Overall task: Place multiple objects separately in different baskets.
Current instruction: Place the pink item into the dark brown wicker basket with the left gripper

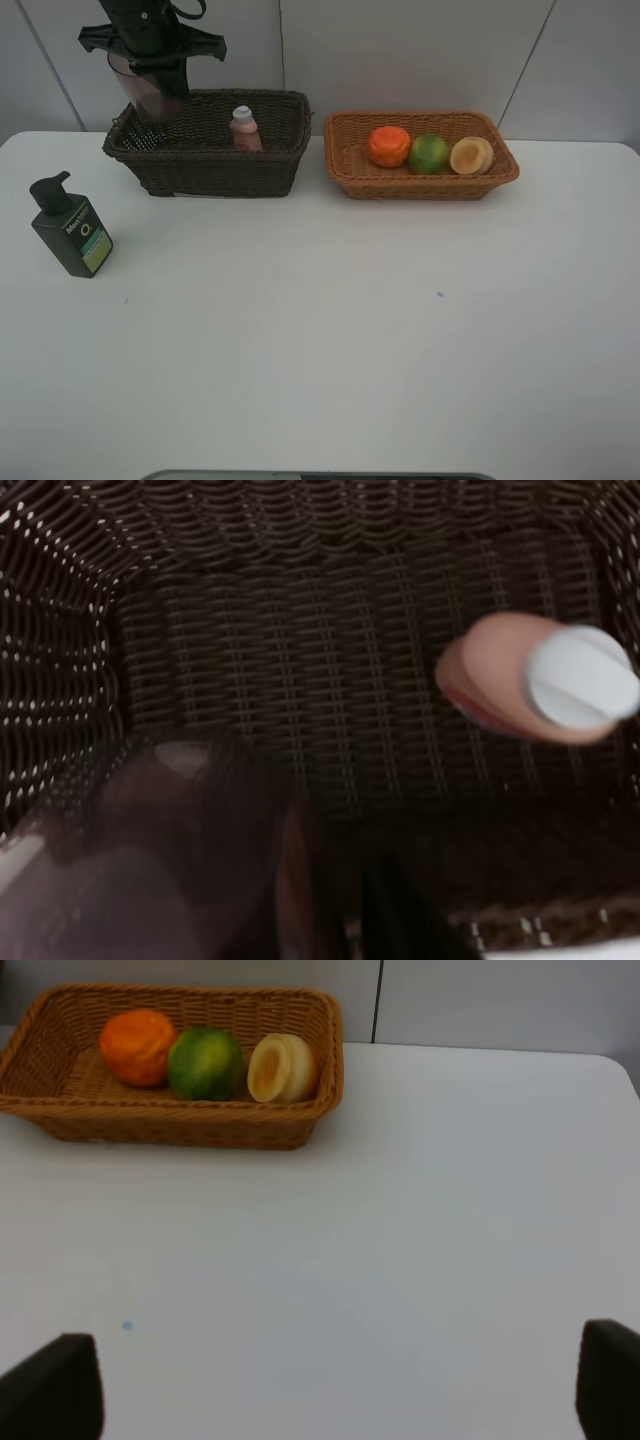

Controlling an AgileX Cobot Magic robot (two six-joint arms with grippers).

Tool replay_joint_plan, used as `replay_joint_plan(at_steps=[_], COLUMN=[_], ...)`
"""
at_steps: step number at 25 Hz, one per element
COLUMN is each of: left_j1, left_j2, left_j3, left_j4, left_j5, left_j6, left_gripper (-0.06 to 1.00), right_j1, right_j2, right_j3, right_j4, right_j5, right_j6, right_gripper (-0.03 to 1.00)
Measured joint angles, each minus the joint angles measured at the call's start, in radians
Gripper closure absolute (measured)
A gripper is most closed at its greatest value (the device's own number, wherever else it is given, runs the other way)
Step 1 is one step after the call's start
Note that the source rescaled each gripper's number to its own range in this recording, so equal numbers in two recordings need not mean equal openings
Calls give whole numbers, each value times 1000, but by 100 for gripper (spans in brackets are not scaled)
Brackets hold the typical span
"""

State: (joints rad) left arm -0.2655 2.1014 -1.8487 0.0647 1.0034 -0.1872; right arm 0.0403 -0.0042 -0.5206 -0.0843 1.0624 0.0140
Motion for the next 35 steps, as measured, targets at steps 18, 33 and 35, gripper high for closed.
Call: replay_joint_plan(at_steps=[18, 33, 35], left_j1=[66, 66, 66], left_j2=[201, 232, 229], left_j3=[-38, -38, -38], left_j4=[-123, -176, -176], left_j5=[-182, -237, -240], left_j6=[72, 167, 167], left_gripper=[94, 26, 5], right_j1=[0, 0, 0], right_j2=[0, 0, 0], right_j3=[0, 0, 0], right_j4=[0, 0, 0], right_j5=[0, 0, 0], right_j6=[0, 0, 0], right_gripper=[-3, -3, -3])
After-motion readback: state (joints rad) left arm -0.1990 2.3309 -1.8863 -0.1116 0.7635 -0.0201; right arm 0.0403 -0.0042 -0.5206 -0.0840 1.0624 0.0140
